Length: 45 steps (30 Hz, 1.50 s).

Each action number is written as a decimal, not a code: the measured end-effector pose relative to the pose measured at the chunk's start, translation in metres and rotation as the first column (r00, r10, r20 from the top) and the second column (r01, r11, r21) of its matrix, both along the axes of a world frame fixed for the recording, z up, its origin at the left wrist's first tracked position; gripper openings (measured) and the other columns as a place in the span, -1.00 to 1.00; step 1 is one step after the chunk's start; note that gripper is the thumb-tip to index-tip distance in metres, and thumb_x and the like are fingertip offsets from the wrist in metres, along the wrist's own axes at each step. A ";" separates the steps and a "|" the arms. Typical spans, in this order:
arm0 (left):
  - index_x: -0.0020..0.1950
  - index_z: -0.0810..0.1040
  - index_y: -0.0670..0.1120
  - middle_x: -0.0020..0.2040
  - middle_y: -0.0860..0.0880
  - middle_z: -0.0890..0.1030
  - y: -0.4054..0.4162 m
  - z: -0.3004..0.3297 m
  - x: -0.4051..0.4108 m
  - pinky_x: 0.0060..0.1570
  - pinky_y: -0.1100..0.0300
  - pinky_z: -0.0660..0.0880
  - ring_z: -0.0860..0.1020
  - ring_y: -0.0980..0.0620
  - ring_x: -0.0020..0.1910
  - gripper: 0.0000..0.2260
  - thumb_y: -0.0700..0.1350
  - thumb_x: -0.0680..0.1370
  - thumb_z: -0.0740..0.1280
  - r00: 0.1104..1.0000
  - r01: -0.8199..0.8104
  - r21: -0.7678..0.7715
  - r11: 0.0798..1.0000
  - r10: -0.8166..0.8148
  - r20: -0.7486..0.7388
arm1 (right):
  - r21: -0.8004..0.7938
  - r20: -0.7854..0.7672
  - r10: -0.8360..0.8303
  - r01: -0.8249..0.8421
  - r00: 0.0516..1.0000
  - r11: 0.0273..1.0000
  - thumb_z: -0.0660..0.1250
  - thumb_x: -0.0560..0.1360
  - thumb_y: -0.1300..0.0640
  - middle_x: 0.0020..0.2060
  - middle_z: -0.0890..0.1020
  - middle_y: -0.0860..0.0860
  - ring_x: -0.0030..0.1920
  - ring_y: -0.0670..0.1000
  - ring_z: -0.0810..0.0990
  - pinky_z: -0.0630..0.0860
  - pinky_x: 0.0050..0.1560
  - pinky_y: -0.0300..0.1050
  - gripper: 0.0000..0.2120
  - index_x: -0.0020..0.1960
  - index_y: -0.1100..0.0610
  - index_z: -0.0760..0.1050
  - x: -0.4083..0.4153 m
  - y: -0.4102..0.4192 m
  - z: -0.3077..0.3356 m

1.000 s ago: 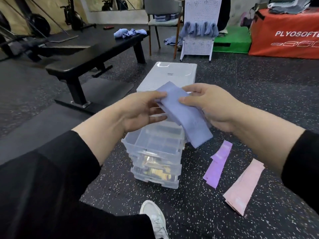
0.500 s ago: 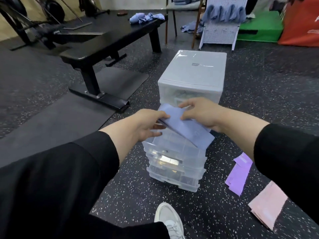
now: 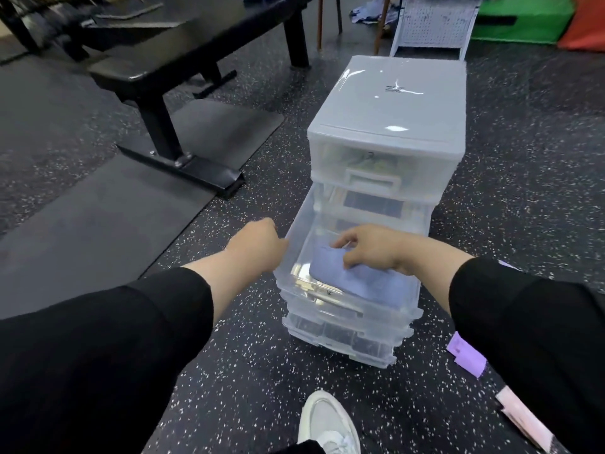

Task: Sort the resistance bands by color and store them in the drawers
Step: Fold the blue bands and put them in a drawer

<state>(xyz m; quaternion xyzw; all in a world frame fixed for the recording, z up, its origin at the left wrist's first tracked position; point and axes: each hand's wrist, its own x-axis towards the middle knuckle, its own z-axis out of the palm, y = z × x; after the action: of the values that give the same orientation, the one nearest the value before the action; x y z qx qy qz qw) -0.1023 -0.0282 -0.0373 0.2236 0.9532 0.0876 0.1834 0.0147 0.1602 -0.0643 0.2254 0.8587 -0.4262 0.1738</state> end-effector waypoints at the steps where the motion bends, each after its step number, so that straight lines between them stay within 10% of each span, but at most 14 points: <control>1: 0.30 0.51 -0.16 0.13 -0.14 0.59 -0.003 -0.006 0.000 -0.13 0.13 0.39 0.47 -0.11 -0.09 -0.70 -0.04 0.64 0.21 0.999 0.019 -0.013 1.000 -0.019 0.029 | -0.037 0.003 0.001 -0.001 1.000 0.999 0.44 0.48 0.19 0.09 0.62 -0.02 0.03 0.04 0.60 0.44 -0.29 -0.22 -0.60 0.30 -0.02 0.58 -0.001 0.001 -0.004; 9: -0.21 0.37 -0.11 0.01 -0.22 0.61 -0.002 -0.014 0.009 -0.16 0.13 0.33 0.49 -0.20 -0.09 -0.75 -0.14 0.66 0.14 0.993 0.000 0.017 1.000 -0.002 0.121 | -0.376 0.031 -0.029 0.038 0.999 0.926 0.41 0.52 0.31 0.25 0.65 0.11 0.16 0.05 0.64 0.60 0.12 -0.09 -0.63 0.28 0.05 0.60 -0.006 0.005 -0.021; 12: -0.23 0.38 -0.12 0.10 -0.26 0.63 -0.001 -0.012 0.011 -0.18 0.10 0.37 0.44 -0.17 -0.16 -0.73 -0.16 0.67 0.13 0.993 0.012 -0.004 1.000 -0.011 0.118 | -0.099 0.054 0.092 -0.086 0.994 0.991 0.46 0.53 0.17 0.40 0.54 0.03 0.40 0.03 0.49 0.40 0.44 -0.04 -0.52 0.43 0.02 0.51 -0.007 0.007 -0.023; 17: -0.15 0.46 -0.16 0.01 -0.28 0.60 -0.001 -0.013 0.012 -0.13 0.06 0.42 0.58 -0.28 0.02 -0.75 -0.15 0.68 0.13 0.992 0.016 -0.016 1.000 -0.014 0.122 | 0.330 0.125 0.280 -0.307 0.952 0.893 0.40 0.57 -0.02 0.41 0.52 0.09 0.37 0.18 0.49 0.43 0.36 0.10 -0.53 0.42 0.13 0.49 -0.010 -0.006 -0.020; 24: 0.04 0.53 -0.17 0.03 -0.19 0.61 0.000 -0.006 0.011 -0.11 0.09 0.42 0.57 -0.21 0.00 -0.75 -0.01 0.67 0.17 0.995 0.086 0.024 0.996 -0.087 0.040 | 0.443 0.003 0.214 -0.193 0.977 0.875 0.22 0.68 -0.06 0.44 0.50 0.04 0.40 0.13 0.47 0.39 0.31 -0.07 -0.58 0.50 0.04 0.42 0.006 -0.002 0.005; 29: 0.37 0.52 -0.05 0.26 -0.13 0.51 -0.002 0.007 0.032 0.21 -0.08 0.46 0.51 -0.21 0.23 -0.68 0.02 0.66 0.22 0.948 0.268 0.115 0.957 -0.241 -0.206 | 0.323 -0.361 -0.057 0.182 0.931 0.929 0.25 0.66 -0.03 0.20 0.67 -0.03 0.21 0.02 0.61 0.51 0.23 -0.05 -0.70 0.32 0.02 0.58 0.034 -0.003 0.031; 33: -0.13 0.53 -0.08 -0.18 -0.02 0.50 -0.005 0.016 0.060 -0.20 0.07 0.34 0.51 -0.16 -0.13 -0.75 0.01 0.66 0.22 0.956 0.254 0.258 0.932 -0.202 -0.213 | -0.116 -0.412 -0.356 0.340 0.839 0.933 0.28 0.66 0.08 -0.05 0.73 0.01 -0.02 0.06 0.70 0.64 0.06 0.06 -0.83 0.09 0.09 0.63 0.067 -0.035 0.046; 36: -0.33 0.35 -0.10 -0.35 -0.09 0.50 -0.013 0.016 0.076 -0.33 0.06 0.31 0.44 -0.15 -0.31 -0.60 0.05 0.66 0.21 0.972 0.209 0.208 0.956 -0.178 -0.155 | -0.458 -0.237 -0.531 0.389 0.814 0.800 0.29 0.66 0.08 -0.02 0.73 0.07 -0.04 0.11 0.73 0.70 0.01 0.02 -0.83 0.11 0.13 0.62 0.098 -0.070 0.048; 39: -0.30 0.35 -0.10 -0.33 -0.11 0.52 -0.027 0.009 0.081 -0.30 0.09 0.41 0.49 -0.16 -0.31 -0.64 0.02 0.66 0.19 0.994 0.108 0.186 0.977 -0.107 -0.016 | -0.761 0.108 -0.736 0.531 0.669 0.372 0.30 0.65 0.13 0.09 0.69 0.16 -0.03 0.15 0.72 0.69 -0.05 0.02 -0.79 0.21 0.22 0.55 0.120 -0.097 0.033; 41: -0.25 0.41 -0.11 -0.26 -0.18 0.59 -0.036 0.001 0.084 -0.32 0.10 0.49 0.60 -0.18 -0.29 -0.71 -0.04 0.65 0.18 0.985 -0.005 0.214 0.977 -0.032 0.167 | -0.804 0.340 -0.763 0.591 0.550 0.068 0.26 0.67 0.16 0.17 0.64 0.22 0.07 0.21 0.66 0.64 -0.07 0.05 -0.78 0.26 0.25 0.49 0.129 -0.108 0.019; 45: -0.10 0.46 0.00 -0.08 0.02 0.58 -0.047 -0.010 0.099 -0.20 0.11 0.59 0.59 -0.07 -0.04 -0.85 -0.14 0.64 0.16 0.847 -0.283 0.260 0.923 0.113 0.519 | -0.778 0.479 -0.783 0.605 0.396 -0.170 0.19 0.68 0.26 0.40 0.47 0.26 0.30 0.29 0.54 0.56 0.08 0.14 -0.74 0.36 0.25 0.35 0.134 -0.115 0.001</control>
<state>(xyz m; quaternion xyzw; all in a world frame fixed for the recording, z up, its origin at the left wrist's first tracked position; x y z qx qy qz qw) -0.0037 -0.0753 -0.0471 0.1199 0.8643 0.3174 0.3712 0.1484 0.0455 -0.0637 0.4814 0.2112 -0.8478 -0.0703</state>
